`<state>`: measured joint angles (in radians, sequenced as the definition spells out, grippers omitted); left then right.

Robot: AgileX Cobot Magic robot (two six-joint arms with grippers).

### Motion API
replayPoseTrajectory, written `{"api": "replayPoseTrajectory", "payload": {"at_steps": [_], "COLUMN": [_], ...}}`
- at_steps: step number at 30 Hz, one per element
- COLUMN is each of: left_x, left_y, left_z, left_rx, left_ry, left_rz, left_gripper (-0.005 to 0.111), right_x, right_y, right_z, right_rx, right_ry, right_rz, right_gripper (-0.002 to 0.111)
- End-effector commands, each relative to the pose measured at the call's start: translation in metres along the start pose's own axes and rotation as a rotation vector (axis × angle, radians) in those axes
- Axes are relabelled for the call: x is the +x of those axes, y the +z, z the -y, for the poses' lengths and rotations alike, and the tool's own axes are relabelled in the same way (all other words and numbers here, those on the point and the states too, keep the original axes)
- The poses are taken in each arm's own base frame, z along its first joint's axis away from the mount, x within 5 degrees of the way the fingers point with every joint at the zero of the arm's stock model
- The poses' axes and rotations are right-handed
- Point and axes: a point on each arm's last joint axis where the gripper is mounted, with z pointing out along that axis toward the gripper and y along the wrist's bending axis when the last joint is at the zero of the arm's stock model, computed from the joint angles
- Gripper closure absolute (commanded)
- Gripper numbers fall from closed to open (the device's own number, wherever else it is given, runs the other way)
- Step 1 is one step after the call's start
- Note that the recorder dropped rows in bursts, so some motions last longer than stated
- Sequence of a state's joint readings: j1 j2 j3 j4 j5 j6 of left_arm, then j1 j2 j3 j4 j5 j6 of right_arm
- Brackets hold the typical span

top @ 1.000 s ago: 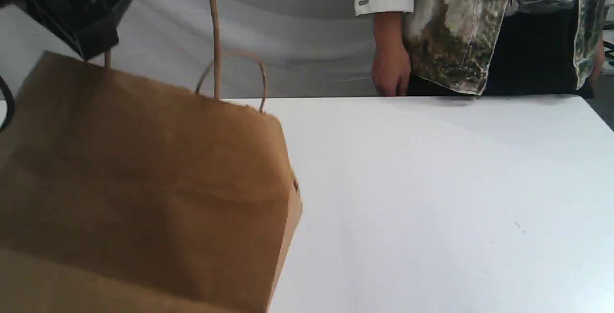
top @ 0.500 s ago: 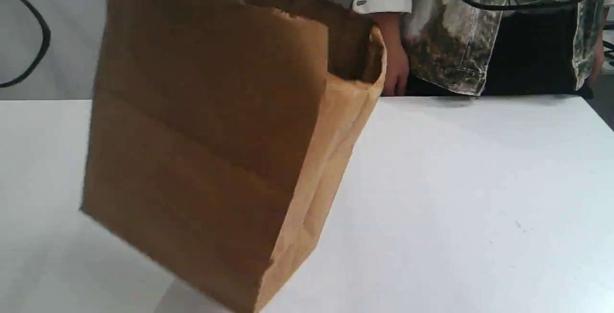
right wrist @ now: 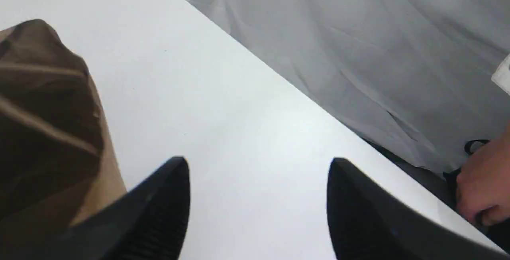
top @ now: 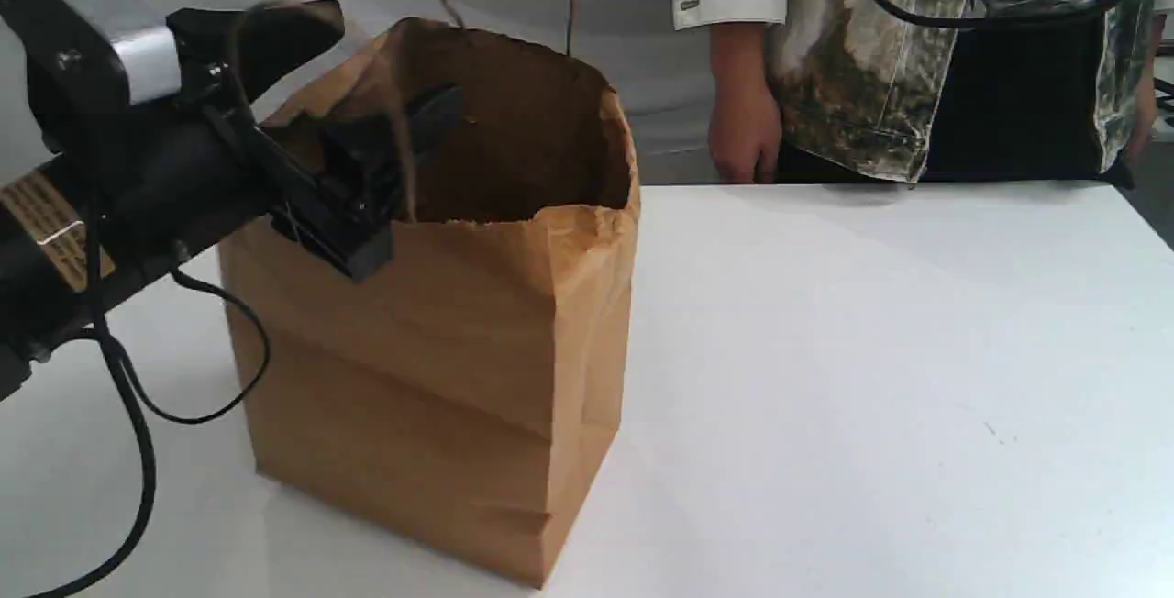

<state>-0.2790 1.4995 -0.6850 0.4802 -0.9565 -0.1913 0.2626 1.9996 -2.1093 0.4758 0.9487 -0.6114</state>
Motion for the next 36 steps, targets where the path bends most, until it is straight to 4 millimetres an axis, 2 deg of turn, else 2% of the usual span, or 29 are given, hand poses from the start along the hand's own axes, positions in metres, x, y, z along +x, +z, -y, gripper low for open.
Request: {"api": "replayPoseTrajectory", "payload": {"at_steps": [1, 6, 13, 16, 22, 26, 32, 36], "left_x": [0.0, 0.001, 0.003, -0.001, -0.021, -0.03, -0.021, -0.019], "left_y": [-0.001, -0.002, -0.005, -0.014, -0.039, -0.048, -0.049, -0.049], "left_z": [-0.005, -0.003, -0.002, -0.001, 0.006, 0.008, 0.007, 0.01], "left_rx": [-0.056, -0.041, -0.04, -0.074, -0.087, -0.097, -0.112, -0.076], "left_ry": [-0.03, -0.022, 0.028, 0.058, 0.08, 0.106, 0.09, 0.071], "left_rz": [0.013, 0.005, -0.004, 0.002, 0.058, 0.055, -0.064, -0.079], "left_gripper": [0.029, 0.029, 0.029, 0.029, 0.029, 0.029, 0.029, 0.029], "right_x": [0.002, 0.004, 0.012, 0.011, 0.009, 0.009, 0.009, 0.009], "right_y": [0.0, 0.002, 0.016, 0.017, 0.016, 0.017, 0.017, 0.017], "right_z": [0.002, 0.002, 0.005, 0.007, 0.008, 0.008, 0.008, 0.008], "right_rx": [0.001, -0.002, -0.01, 0.006, 0.019, 0.019, 0.019, 0.017], "right_ry": [0.0, 0.002, 0.014, 0.005, 0.004, 0.005, 0.011, 0.014], "right_rz": [-0.006, -0.011, -0.038, -0.024, -0.005, -0.006, -0.006, -0.004], "right_gripper": [0.057, 0.057, 0.057, 0.057, 0.057, 0.057, 0.057, 0.057]}}
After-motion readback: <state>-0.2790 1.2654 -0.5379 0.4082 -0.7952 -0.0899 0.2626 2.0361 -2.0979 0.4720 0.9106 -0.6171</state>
